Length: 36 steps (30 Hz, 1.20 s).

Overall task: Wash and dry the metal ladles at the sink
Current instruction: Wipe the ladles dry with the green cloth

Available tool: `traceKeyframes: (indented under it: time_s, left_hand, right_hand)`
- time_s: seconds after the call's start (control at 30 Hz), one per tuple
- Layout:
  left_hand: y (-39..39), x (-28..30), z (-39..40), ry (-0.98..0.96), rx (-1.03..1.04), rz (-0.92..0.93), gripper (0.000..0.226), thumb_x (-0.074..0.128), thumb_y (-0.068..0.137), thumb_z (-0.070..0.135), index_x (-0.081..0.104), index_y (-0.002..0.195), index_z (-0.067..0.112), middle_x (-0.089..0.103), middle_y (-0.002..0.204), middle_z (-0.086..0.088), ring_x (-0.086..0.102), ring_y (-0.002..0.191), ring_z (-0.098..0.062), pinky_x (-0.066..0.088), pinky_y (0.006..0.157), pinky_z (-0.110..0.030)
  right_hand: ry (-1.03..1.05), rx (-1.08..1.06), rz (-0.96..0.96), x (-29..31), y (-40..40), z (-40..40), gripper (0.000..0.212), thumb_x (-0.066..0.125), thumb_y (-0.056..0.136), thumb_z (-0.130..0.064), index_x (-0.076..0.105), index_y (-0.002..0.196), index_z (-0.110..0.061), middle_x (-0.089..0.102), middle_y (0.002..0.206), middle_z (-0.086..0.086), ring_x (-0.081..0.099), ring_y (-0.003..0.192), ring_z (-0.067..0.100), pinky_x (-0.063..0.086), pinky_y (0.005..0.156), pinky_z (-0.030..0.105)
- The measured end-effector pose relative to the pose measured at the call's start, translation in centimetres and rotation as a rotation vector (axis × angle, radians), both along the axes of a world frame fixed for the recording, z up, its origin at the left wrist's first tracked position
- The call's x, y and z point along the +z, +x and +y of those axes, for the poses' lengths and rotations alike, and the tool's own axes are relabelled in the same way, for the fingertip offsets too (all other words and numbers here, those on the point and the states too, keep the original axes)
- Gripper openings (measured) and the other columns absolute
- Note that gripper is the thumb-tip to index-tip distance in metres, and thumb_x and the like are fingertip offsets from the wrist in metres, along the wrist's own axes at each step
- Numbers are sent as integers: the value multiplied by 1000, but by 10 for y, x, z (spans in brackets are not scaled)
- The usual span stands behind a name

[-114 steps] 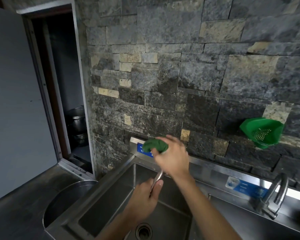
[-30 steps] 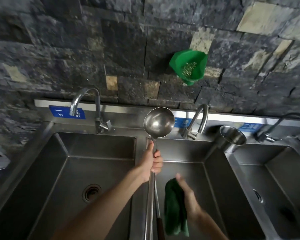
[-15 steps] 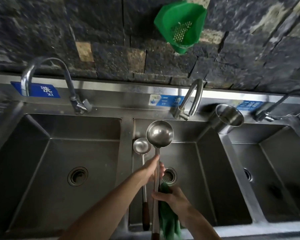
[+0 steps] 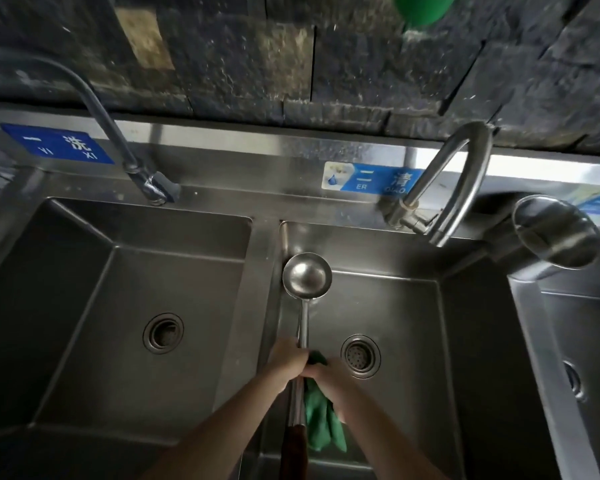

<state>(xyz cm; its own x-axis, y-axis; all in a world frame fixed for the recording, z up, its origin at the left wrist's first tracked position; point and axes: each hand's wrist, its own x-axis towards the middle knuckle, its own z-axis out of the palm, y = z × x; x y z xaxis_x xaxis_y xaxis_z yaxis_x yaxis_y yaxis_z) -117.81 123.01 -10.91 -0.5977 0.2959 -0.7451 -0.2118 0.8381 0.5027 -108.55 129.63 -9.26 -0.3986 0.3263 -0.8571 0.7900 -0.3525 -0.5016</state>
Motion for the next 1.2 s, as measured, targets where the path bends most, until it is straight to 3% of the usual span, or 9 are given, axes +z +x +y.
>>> traceKeyframes:
  time_s: [0.3,0.43,0.5,0.6,0.7,0.8,0.97,1.07,1.2]
  left_hand:
    - [-19,-84,13,-42,196,-35,19,71,71,4,75,86,-7,72,88,-29,72,87,-38,57,65,-39]
    - [-19,-124,7,-55,221,-62,26,63,64,12,75,81,-4,73,82,-24,73,85,-36,61,70,-38]
    - [-17,-117,5,-42,245,-75,22,58,73,7,73,83,-5,73,83,-23,73,87,-35,61,75,-40]
    - [-16,-89,5,-38,271,-54,16,55,85,1,70,84,-5,72,86,-24,71,87,-34,55,70,-33]
    - [-16,-76,3,-29,247,-45,13,55,89,3,65,81,0,66,76,-15,67,80,-31,48,64,-28]
    - [-16,-67,1,-43,201,-62,20,54,90,7,68,102,0,70,94,-14,68,92,-31,51,69,-30]
    - [-7,-33,1,-134,86,-33,44,46,96,34,55,129,6,58,127,-16,62,108,-31,50,82,-31]
    - [-1,6,4,17,23,44,45,40,102,39,52,135,11,53,133,-8,57,116,-23,44,91,-29]
    - [5,62,-4,405,73,-156,46,58,93,47,61,127,17,68,117,2,65,97,-2,45,73,-8]
  right_hand:
    - [1,-39,-103,-67,-36,1,16,71,75,-13,74,87,-4,75,83,21,76,75,32,57,57,32]
    - [-10,19,-119,-117,-28,1,67,75,51,-39,66,111,-10,74,91,14,75,79,28,63,60,36]
    - [-18,50,-141,-134,-25,0,66,74,53,-41,65,110,-10,74,92,14,75,79,27,65,63,38]
    - [32,93,-169,-115,-32,-2,43,68,62,-37,71,95,-9,75,86,13,75,76,28,64,68,50]
    - [114,140,-178,-104,-33,-1,37,69,64,-39,72,86,-10,75,80,10,74,71,25,63,64,40]
    - [129,132,-132,-90,-29,2,37,76,59,-40,71,82,-11,74,81,11,74,74,26,59,59,36]
    - [43,10,-13,-47,-16,20,34,88,64,-28,73,79,-2,74,81,25,74,76,42,61,72,55]
    - [-23,-79,59,-9,-11,33,32,86,75,-27,73,87,0,74,88,29,74,82,45,60,80,62]
    - [-118,-249,199,45,-6,47,37,81,83,-30,72,102,0,73,101,29,75,87,38,61,86,50]
